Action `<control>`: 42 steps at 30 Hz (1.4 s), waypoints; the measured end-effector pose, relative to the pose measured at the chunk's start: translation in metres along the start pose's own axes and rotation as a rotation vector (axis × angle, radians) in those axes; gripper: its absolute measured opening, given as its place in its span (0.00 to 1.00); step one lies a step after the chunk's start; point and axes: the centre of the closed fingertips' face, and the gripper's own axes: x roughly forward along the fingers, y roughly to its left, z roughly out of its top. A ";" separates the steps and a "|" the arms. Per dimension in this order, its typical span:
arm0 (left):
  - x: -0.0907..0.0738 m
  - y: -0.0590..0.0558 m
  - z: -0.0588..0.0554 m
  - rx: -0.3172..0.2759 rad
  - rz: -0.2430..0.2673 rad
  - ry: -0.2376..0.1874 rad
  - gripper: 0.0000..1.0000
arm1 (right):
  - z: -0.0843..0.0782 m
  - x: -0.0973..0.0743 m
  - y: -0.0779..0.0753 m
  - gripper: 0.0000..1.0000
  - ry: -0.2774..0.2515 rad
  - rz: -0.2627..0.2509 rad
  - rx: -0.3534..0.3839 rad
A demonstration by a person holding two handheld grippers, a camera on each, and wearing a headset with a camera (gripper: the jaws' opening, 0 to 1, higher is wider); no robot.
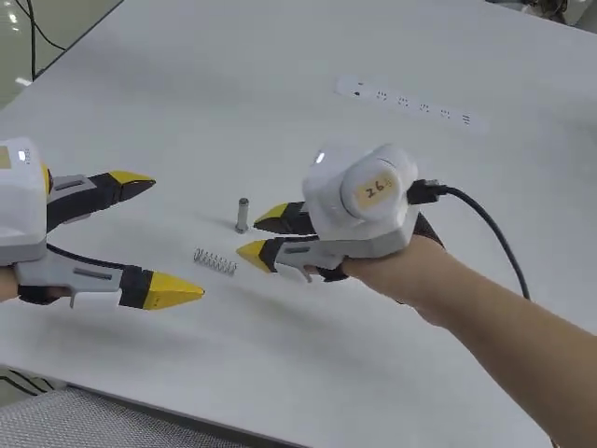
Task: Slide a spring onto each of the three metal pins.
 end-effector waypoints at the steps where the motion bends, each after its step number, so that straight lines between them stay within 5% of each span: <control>1: -0.001 0.001 -0.001 0.000 0.001 0.001 0.94 | 0.000 0.003 0.000 0.23 0.009 0.002 -0.002; 6: -0.003 0.003 -0.004 -0.004 0.008 0.007 0.94 | -0.009 0.018 0.006 0.22 0.088 0.038 -0.091; 17: -0.007 0.006 -0.006 -0.016 0.019 0.000 0.94 | -0.022 0.046 0.010 0.21 0.179 0.089 -0.077; 42: -0.009 0.000 -0.012 -0.018 0.013 0.029 0.94 | -0.042 0.058 0.013 0.13 0.211 0.091 -0.057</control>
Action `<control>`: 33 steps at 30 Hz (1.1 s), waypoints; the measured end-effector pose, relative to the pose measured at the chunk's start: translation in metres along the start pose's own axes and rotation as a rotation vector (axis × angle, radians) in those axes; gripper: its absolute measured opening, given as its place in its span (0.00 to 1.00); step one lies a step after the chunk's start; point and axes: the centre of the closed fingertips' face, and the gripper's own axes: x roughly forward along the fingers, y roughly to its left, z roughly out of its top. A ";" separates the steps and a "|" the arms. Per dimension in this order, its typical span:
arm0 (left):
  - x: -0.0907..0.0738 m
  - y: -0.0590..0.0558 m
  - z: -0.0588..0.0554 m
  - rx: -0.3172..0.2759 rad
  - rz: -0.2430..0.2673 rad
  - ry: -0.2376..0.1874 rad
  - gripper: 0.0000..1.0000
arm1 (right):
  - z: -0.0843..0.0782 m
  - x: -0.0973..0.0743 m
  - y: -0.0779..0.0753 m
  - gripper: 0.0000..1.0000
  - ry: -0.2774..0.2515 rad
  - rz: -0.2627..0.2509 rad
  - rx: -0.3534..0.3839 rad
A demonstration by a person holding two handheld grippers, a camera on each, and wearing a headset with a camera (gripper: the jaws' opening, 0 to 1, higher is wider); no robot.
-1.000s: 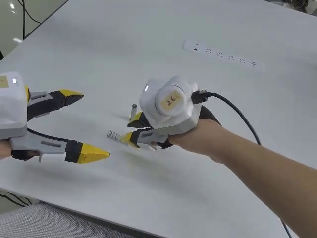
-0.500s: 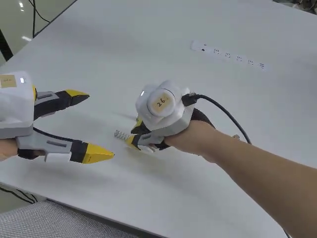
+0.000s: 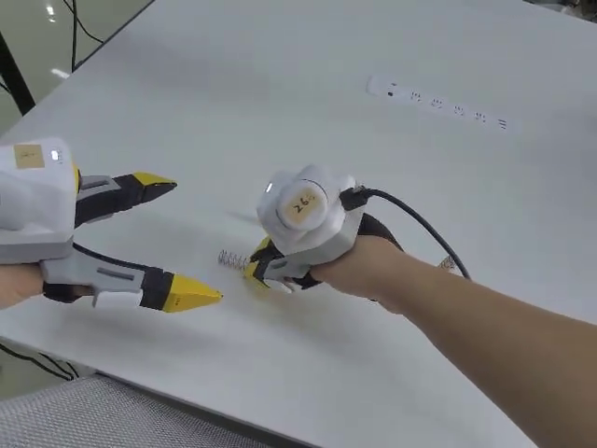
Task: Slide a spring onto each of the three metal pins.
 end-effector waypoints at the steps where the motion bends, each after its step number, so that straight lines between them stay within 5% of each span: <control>1: 0.001 -0.001 0.000 0.001 -0.002 0.002 0.94 | -0.001 -0.003 0.000 0.13 -0.001 -0.001 -0.006; 23: 0.026 -0.034 0.011 0.047 -0.123 0.028 0.89 | -0.015 -0.084 0.003 0.13 -0.103 -0.085 0.032; 33: 0.036 -0.050 0.014 0.046 -0.189 0.041 0.81 | -0.032 -0.101 0.005 0.13 -0.109 -0.104 0.034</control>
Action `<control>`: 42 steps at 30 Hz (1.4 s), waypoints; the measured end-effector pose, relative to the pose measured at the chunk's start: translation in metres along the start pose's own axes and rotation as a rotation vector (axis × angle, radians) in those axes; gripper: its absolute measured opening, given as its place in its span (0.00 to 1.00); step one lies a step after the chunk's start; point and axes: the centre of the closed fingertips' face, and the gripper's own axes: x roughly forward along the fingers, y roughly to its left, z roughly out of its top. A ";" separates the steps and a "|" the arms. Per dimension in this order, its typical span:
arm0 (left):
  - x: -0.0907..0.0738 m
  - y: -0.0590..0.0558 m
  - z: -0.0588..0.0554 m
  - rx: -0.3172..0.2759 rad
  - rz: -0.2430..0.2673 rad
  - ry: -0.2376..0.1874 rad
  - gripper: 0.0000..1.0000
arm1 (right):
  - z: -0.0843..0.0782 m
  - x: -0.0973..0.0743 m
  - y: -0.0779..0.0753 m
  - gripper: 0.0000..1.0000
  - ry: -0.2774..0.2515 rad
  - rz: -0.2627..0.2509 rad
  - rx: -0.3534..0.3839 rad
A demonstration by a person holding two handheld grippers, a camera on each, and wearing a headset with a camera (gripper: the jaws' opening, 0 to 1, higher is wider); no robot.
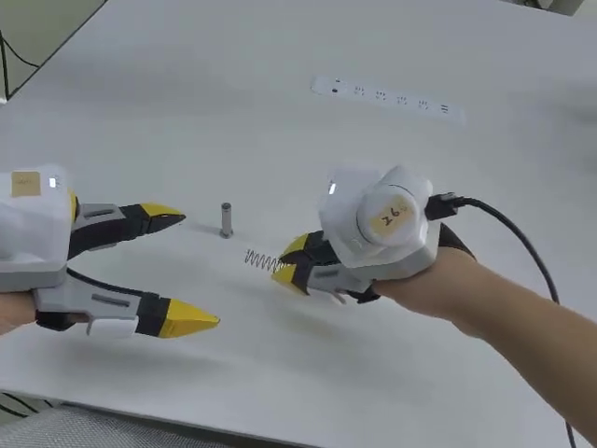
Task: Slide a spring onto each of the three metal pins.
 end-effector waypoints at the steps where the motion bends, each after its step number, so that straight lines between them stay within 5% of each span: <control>1: 0.001 -0.002 0.000 0.000 -0.006 0.002 0.80 | -0.001 -0.001 0.000 0.13 -0.001 -0.002 0.001; 10: 0.015 -0.014 -0.003 -0.017 -0.088 0.016 0.63 | -0.012 -0.010 0.007 0.13 0.011 -0.012 -0.034; 21: 0.029 -0.019 0.005 -0.023 -0.158 0.007 0.49 | 0.000 -0.007 0.012 0.13 0.011 -0.005 -0.124; 42: 0.056 -0.032 0.016 0.065 -0.276 0.000 0.16 | 0.001 -0.020 0.014 0.13 -0.010 -0.025 -0.142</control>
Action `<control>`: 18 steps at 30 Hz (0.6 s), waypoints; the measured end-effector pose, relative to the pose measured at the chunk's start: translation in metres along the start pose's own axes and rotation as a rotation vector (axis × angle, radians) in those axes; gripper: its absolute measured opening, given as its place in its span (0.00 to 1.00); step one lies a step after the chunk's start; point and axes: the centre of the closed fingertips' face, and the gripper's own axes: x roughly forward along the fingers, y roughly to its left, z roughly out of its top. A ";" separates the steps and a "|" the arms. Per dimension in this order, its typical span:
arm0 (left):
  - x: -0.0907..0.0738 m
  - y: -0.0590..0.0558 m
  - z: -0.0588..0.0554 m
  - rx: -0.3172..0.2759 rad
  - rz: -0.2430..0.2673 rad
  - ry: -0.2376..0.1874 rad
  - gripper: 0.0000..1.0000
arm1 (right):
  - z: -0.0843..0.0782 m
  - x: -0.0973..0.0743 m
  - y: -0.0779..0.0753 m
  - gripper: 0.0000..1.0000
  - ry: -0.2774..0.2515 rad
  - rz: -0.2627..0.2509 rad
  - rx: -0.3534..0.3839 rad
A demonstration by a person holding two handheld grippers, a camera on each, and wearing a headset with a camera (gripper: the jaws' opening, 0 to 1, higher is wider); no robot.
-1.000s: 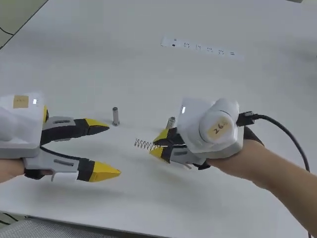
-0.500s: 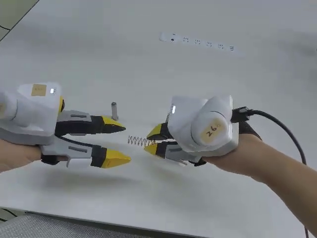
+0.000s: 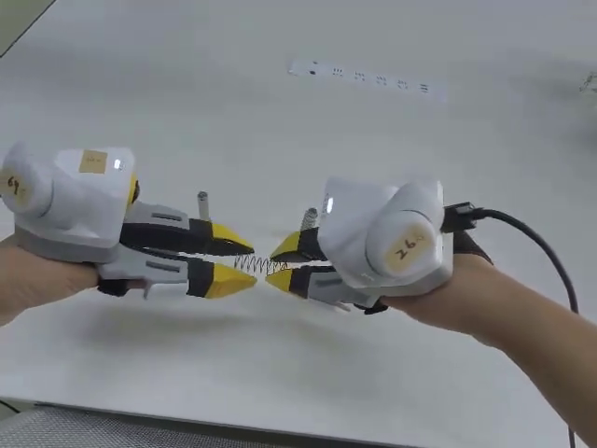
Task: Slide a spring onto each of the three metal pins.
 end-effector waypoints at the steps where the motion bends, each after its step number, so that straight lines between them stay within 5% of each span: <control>1: 0.001 -0.001 0.000 -0.001 -0.005 0.002 0.14 | 0.000 0.000 0.000 0.13 0.000 0.001 -0.002; 18: 0.005 -0.007 0.000 0.020 -0.035 -0.004 0.08 | -0.005 -0.002 0.004 0.12 0.001 0.009 0.002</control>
